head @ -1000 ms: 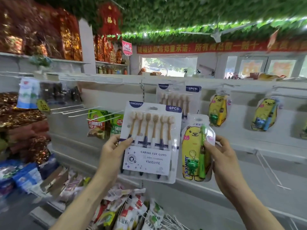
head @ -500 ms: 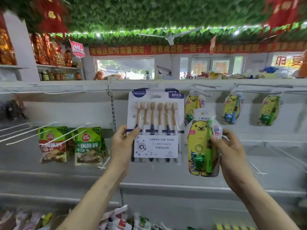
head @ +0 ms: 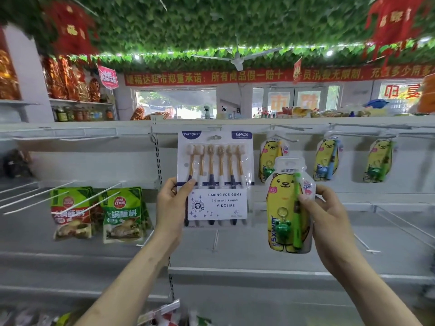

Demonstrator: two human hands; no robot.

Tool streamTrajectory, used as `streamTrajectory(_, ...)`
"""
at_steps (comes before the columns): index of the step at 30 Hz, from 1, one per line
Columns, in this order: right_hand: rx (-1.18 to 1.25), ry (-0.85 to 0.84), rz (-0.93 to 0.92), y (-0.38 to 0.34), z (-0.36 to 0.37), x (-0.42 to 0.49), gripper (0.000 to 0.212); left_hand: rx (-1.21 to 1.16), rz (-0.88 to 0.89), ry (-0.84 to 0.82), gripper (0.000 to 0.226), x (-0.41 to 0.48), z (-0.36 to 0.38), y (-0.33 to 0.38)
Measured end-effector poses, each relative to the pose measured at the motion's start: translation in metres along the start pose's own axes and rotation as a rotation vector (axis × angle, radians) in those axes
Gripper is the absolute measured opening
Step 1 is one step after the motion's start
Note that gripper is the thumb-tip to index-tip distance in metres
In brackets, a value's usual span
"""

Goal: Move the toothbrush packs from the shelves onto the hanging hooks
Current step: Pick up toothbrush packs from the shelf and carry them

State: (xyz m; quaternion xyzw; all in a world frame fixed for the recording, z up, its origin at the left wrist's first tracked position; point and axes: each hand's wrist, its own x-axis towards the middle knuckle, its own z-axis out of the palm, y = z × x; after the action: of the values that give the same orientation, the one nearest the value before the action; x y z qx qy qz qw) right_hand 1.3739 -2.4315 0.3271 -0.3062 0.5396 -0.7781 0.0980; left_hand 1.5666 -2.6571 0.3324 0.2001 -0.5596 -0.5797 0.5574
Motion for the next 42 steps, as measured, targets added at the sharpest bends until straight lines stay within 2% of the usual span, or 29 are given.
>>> streamTrajectory(12, -0.01, 0.034, 0.006, -0.006, -0.012, -0.001, 0.022, -0.027, -0.06, -0.001, 0.026, 0.022, 0.003, -0.018)
streamTrajectory(19, -0.029, 0.052, 0.0, -0.008, -0.02, -0.006, 0.02, -0.061, -0.024, -0.031, 0.029, 0.033, 0.0, -0.027)
streamTrajectory(30, -0.089, 0.059, 0.031, 0.002, -0.019, -0.013, 0.019, 0.083, -0.03, -0.06, 0.014, 0.052, -0.018, -0.047)
streamTrajectory(33, -0.101, 0.074, 0.041, 0.006, -0.017, -0.015, 0.018, 0.133, -0.016, -0.052, 0.017, 0.05, -0.024, -0.054)
streamTrajectory(35, -0.099, 0.086, 0.048, 0.008, -0.017, -0.018, 0.018, 0.165, 0.004, -0.037, 0.021, 0.047, -0.029, -0.06)
streamTrajectory(38, -0.076, 0.125, 0.068, 0.015, -0.025, -0.023, 0.019, 0.243, 0.076, 0.047, 0.037, 0.036, -0.031, -0.072)
streamTrajectory(40, -0.052, 0.15, 0.081, 0.02, -0.031, -0.025, 0.019, 0.266, 0.193, 0.117, 0.037, 0.019, -0.027, -0.072)
streamTrajectory(42, -0.053, 0.192, 0.091, 0.025, -0.047, -0.026, 0.018, 0.271, 0.331, 0.084, 0.031, -0.005, -0.01, -0.07)
